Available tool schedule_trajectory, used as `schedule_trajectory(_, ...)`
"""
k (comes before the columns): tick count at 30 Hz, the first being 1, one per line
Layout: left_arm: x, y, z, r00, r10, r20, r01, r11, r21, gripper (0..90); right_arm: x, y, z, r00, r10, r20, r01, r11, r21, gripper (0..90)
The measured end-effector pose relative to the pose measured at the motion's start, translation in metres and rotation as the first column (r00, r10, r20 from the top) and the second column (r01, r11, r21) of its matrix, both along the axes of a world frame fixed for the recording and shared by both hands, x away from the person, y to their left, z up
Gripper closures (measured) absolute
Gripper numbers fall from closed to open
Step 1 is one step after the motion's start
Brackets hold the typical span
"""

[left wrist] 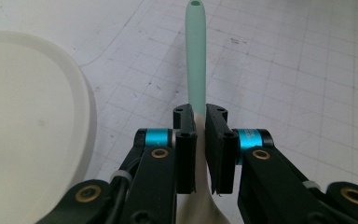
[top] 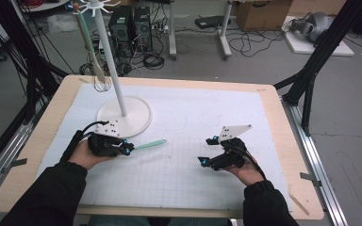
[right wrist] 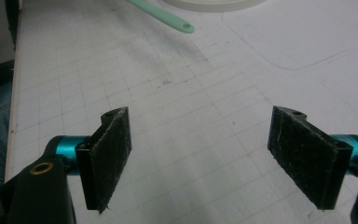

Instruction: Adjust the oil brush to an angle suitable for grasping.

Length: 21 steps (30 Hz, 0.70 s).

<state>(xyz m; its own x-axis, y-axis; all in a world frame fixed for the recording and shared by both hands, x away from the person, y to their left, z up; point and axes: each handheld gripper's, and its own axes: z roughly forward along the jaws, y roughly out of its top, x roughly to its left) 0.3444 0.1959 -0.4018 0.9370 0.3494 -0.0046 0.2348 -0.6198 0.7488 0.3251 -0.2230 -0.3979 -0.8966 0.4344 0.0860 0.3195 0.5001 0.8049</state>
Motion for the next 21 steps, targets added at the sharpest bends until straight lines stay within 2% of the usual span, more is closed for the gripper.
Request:
schedule_trajectory(9,-0.007,0.001,0.010,0.9999,-0.014,0.009,0.015,0.9990,-0.042,82.5,0.005,0.009,0.004,0.9997,0.018,-0.015,-0.018,1.000,0.012,20.0)
schedule_trajectory(11,-0.009,0.001,0.014,0.9995,-0.031,0.013,0.031,0.9990,-0.034,82.5,0.006,0.011,0.005,0.9995,0.024,-0.019,-0.023,0.999,0.026,20.0)
schedule_trajectory(21,-0.013,0.001,0.028,0.9983,-0.044,0.038,0.046,0.9970,-0.063,82.5,0.010,0.019,0.019,0.9989,0.046,0.004,-0.046,0.999,0.020,20.1)
